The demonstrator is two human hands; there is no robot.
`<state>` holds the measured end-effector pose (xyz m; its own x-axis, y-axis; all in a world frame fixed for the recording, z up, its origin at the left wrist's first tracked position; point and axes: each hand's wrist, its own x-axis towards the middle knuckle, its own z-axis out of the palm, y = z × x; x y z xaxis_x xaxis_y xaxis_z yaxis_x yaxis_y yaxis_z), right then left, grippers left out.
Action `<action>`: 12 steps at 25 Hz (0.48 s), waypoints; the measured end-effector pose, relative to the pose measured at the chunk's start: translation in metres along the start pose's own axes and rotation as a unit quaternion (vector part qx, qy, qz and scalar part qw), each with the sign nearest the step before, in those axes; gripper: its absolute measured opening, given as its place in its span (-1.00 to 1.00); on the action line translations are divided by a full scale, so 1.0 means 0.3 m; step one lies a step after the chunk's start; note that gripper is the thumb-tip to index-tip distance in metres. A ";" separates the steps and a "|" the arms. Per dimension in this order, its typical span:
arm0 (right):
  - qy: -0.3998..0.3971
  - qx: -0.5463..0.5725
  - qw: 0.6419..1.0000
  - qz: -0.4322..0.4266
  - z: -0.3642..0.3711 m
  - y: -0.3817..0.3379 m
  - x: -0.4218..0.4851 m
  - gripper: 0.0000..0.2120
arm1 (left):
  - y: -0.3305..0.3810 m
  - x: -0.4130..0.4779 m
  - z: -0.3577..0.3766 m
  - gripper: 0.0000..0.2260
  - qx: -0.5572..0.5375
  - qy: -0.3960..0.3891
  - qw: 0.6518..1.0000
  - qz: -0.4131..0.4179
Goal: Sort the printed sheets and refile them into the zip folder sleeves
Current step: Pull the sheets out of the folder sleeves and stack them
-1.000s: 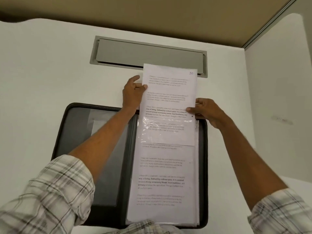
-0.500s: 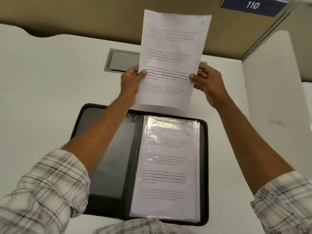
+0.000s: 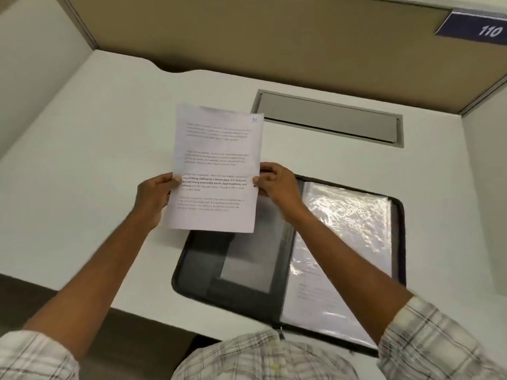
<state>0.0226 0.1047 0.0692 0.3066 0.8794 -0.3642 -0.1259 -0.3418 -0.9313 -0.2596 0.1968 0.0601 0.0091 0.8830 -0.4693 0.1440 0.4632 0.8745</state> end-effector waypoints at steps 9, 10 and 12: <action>0.051 -0.157 0.986 0.026 0.626 0.219 -0.013 -0.76 | -0.142 0.170 -0.542 -0.79 0.090 0.038 0.995 -0.004; 0.056 -0.167 0.984 0.027 0.655 0.221 -0.008 -0.73 | -0.145 0.188 -0.566 -0.78 0.107 0.042 0.993 0.002; 0.053 -0.189 0.980 0.013 0.701 0.214 -0.011 -0.61 | -0.145 0.225 -0.598 -0.71 0.160 0.054 0.985 0.017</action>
<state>-0.1848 0.1497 0.0119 0.4068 0.8359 -0.3685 0.2169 -0.4802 -0.8499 -0.4428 0.2497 0.0126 -0.0837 0.9087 -0.4089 0.4510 0.4005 0.7976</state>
